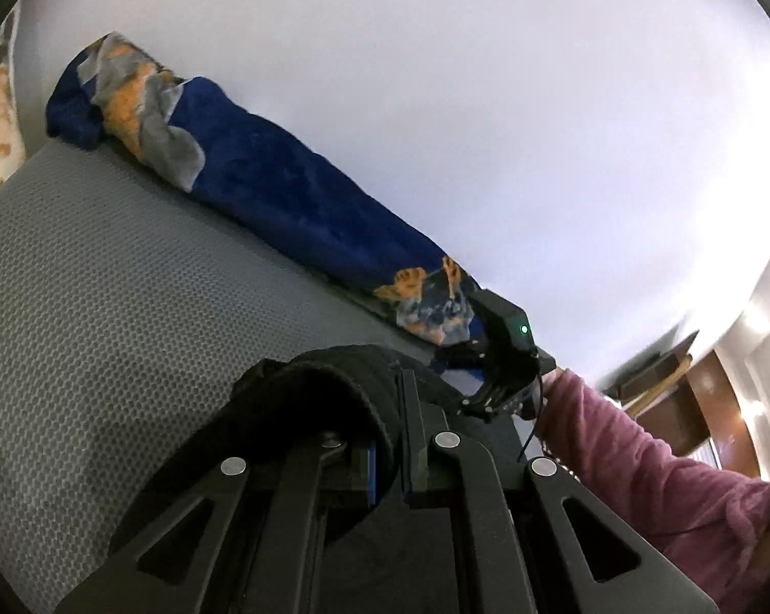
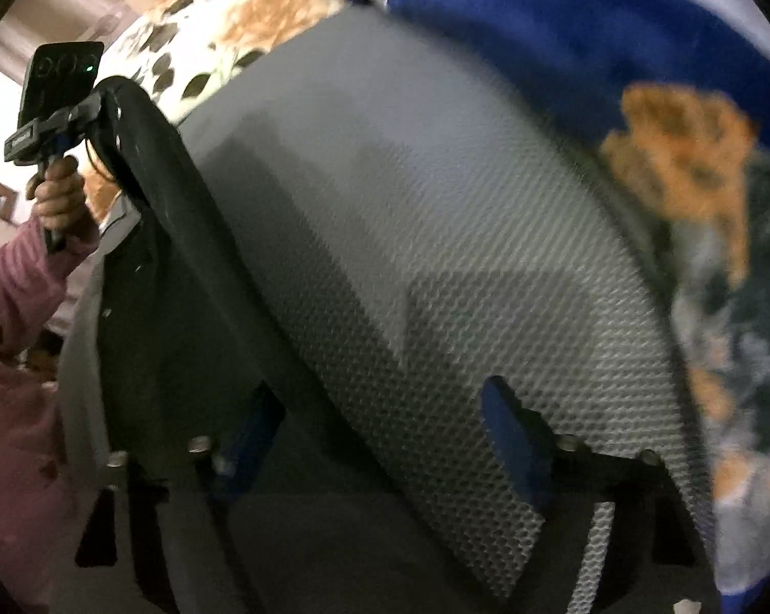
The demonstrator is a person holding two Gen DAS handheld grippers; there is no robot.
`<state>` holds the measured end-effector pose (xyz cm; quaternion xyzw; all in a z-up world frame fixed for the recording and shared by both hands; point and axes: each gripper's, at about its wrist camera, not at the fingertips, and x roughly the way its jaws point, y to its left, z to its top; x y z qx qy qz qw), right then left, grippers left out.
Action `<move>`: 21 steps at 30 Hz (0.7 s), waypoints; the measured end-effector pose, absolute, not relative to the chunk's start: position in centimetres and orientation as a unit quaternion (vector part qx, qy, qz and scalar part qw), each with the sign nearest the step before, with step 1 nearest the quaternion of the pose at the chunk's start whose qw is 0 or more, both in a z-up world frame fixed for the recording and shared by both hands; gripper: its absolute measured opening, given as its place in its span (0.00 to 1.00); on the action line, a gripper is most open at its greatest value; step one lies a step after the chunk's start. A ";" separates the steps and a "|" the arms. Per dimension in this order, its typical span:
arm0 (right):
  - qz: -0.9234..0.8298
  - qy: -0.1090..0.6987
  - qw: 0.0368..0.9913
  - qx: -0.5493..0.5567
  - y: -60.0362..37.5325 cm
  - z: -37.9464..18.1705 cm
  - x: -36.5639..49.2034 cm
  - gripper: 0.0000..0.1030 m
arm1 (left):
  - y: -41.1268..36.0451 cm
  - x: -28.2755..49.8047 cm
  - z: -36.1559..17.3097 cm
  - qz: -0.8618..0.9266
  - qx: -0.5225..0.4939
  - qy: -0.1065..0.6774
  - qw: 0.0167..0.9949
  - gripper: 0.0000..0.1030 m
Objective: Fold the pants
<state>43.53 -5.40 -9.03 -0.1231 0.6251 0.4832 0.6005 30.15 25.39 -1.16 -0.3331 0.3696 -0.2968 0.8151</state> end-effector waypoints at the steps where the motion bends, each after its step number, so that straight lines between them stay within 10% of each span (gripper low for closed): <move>1: 0.491 0.633 0.587 -0.118 -5.7 -9.4 43.5 0.55 | 25.4 30.1 -1.1 -0.294 -0.332 0.372 0.816 0.06; 14: 0.430 0.683 0.573 -0.143 -12.2 -11.2 41.0 0.14 | 25.0 31.3 -2.1 -0.265 -0.319 0.393 0.821 0.06; 21: 0.322 0.617 0.693 -0.187 -10.9 -9.4 36.9 0.09 | 24.9 33.1 -3.6 -0.241 -0.310 0.414 0.821 0.06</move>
